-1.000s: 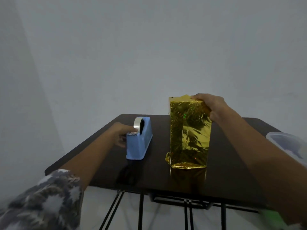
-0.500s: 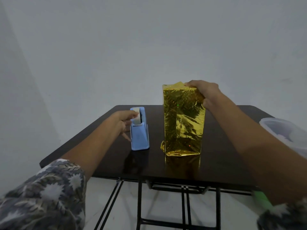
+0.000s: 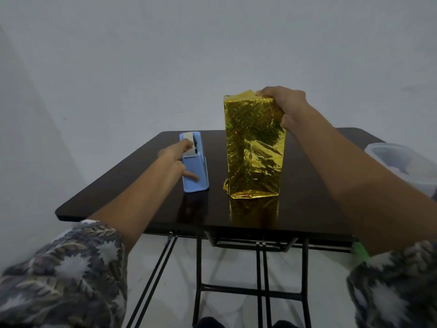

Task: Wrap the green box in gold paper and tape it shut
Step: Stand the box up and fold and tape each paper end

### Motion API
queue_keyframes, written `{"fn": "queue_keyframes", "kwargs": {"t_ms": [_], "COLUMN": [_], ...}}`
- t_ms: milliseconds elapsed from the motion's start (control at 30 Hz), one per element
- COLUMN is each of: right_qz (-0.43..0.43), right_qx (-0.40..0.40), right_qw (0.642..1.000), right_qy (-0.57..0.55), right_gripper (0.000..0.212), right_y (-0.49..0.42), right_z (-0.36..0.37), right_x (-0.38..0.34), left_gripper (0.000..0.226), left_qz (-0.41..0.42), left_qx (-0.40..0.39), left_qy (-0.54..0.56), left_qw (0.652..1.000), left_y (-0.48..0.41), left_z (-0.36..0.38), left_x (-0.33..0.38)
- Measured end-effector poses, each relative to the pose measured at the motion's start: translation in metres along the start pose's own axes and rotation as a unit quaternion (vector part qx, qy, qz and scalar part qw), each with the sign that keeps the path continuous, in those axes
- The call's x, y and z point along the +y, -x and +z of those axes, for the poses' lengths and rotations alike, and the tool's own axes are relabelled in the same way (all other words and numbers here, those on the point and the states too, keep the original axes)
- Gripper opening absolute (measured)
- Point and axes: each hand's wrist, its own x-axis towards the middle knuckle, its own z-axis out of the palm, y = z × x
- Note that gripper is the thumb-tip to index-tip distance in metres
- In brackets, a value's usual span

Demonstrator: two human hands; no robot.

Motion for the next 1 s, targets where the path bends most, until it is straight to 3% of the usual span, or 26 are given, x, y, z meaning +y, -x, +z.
{"fn": "queue_keyframes", "kwargs": {"t_ms": [167,300,433,733,867,1000], "right_qz": [0.010,0.009,0.015,0.012,0.013,0.009], "right_qx": [-0.004,-0.010,-0.011,-0.006,-0.003,0.004], "right_qw": [1.000,1.000,1.000,1.000,1.000,1.000], "right_qy": [-0.004,-0.007,-0.008,-0.004,-0.010,-0.012], "right_gripper": [0.091,0.077,0.080,0.070,0.088,0.090], "right_y": [-0.005,-0.005,-0.006,-0.008,-0.009,-0.009], "right_z": [0.001,0.001,0.001,-0.001,0.000,0.000], "right_x": [0.002,0.003,0.003,0.004,0.003,0.003], "left_gripper": [0.045,0.046,0.034,0.033,0.035,0.042], "left_qz": [0.043,0.068,0.086,0.106,0.096,0.093], "left_qx": [-0.017,0.009,0.035,0.059,0.088,0.099], "left_qy": [0.013,0.054,0.099,0.120,0.143,0.132], "left_qw": [0.999,0.996,0.991,0.985,0.981,0.982], "left_y": [0.008,0.017,0.024,0.034,0.037,0.035], "left_z": [0.000,0.004,0.006,0.011,0.012,0.013], "left_x": [-0.008,-0.018,-0.030,-0.050,-0.056,-0.056]}}
